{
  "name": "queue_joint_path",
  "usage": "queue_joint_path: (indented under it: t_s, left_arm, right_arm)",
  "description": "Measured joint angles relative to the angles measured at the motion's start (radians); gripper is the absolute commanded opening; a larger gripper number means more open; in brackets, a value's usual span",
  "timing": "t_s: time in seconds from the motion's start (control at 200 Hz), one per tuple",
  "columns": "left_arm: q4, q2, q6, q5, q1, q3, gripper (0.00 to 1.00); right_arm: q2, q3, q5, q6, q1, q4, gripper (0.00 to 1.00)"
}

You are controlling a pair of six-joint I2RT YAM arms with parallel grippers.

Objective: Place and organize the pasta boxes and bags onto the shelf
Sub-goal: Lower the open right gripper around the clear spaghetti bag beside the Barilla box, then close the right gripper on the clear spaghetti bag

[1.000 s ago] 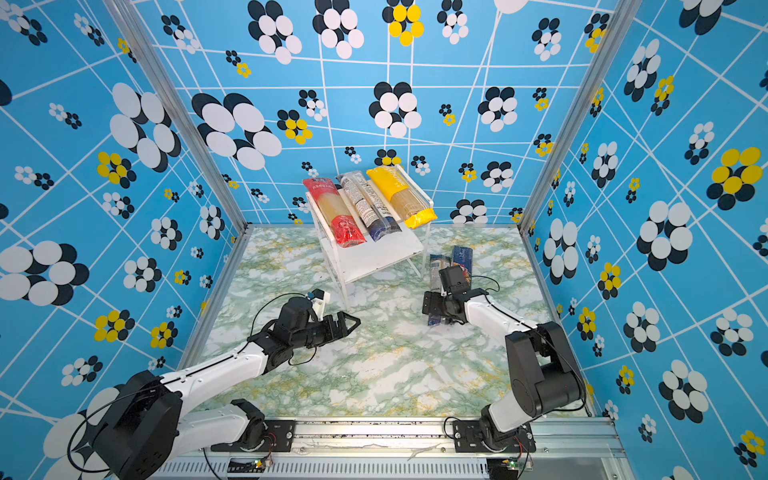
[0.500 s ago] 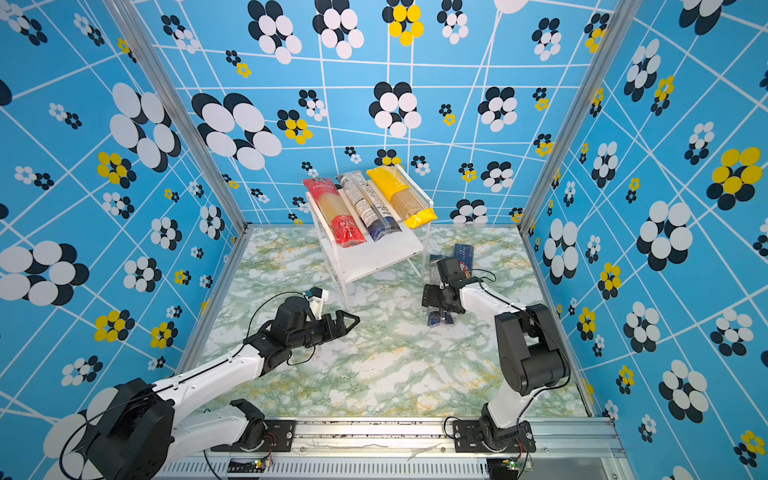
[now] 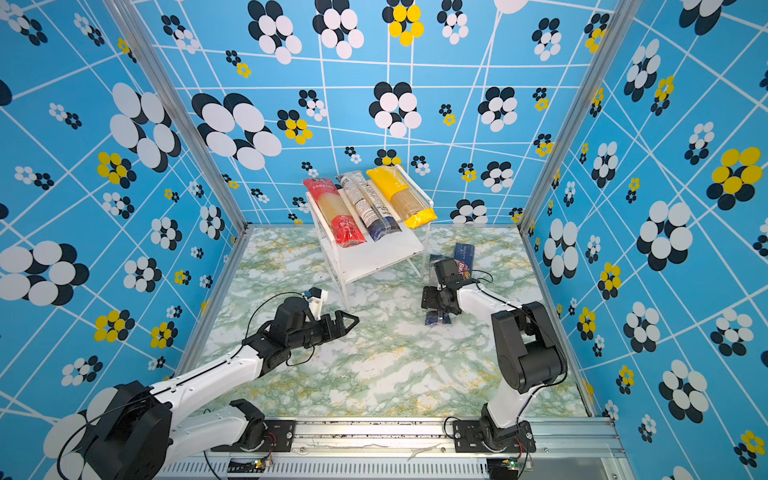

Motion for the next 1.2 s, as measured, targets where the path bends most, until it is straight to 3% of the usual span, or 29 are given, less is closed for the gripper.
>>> queue_joint_path:
  t_s: [0.245, 0.455, 0.67, 1.2]
  left_arm:
    - [0.0, 0.0, 0.0, 0.0, 0.001, -0.002, 0.99]
    - [0.001, 0.0, 0.0, 0.0, 0.001, -0.008, 0.99]
    - [0.003, 0.0, 0.0, 0.0, 0.001, -0.012, 0.99]
    - [0.004, 0.0, 0.0, 0.001, 0.005, -0.013, 0.99]
  right_arm:
    - [0.029, -0.009, -0.003, 0.006, 0.09, -0.018, 0.8]
    - [0.026, -0.015, 0.001, 0.039, 0.092, -0.01, 0.8]
    - [0.008, -0.038, 0.016, 0.087, 0.104, 0.012, 0.91]
    - [0.002, -0.045, 0.092, 0.212, 0.105, 0.018, 0.95]
